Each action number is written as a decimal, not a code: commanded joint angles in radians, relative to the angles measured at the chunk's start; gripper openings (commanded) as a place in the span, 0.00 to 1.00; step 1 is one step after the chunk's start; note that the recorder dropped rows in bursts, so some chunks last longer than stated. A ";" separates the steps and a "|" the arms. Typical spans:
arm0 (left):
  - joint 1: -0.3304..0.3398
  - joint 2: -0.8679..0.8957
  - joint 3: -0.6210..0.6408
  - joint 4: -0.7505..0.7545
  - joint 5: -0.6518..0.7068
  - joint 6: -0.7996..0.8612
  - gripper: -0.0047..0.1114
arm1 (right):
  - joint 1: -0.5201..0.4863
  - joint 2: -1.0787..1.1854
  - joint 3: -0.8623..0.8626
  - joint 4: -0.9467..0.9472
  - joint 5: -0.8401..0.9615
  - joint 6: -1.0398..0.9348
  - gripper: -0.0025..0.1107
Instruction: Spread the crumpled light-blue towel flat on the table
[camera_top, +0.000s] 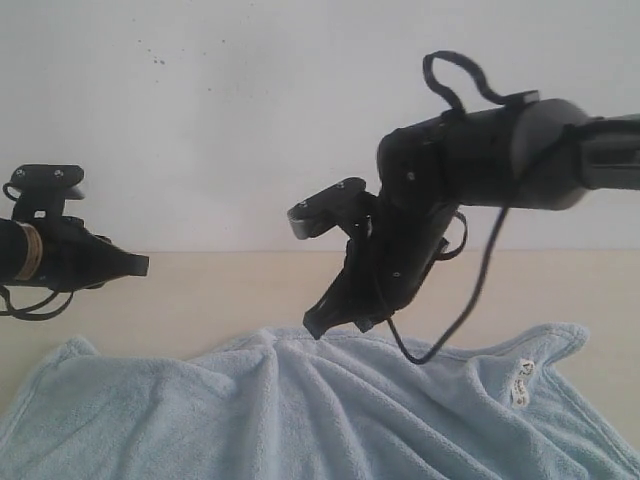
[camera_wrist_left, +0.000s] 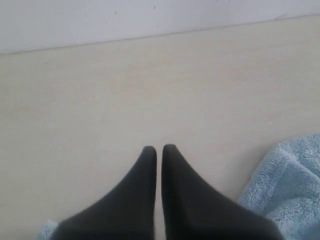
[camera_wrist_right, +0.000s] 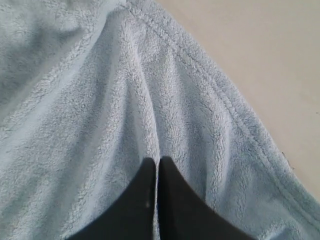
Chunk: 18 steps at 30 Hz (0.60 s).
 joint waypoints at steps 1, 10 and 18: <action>-0.005 -0.073 0.060 0.007 0.008 -0.021 0.08 | -0.002 -0.160 0.179 -0.007 -0.137 0.040 0.04; -0.005 -0.332 0.258 0.007 -0.106 -0.090 0.08 | -0.002 -0.496 0.544 -0.005 -0.265 0.096 0.04; -0.005 -0.641 0.439 0.157 -0.171 -0.233 0.08 | -0.002 -0.689 0.755 0.026 -0.277 0.130 0.04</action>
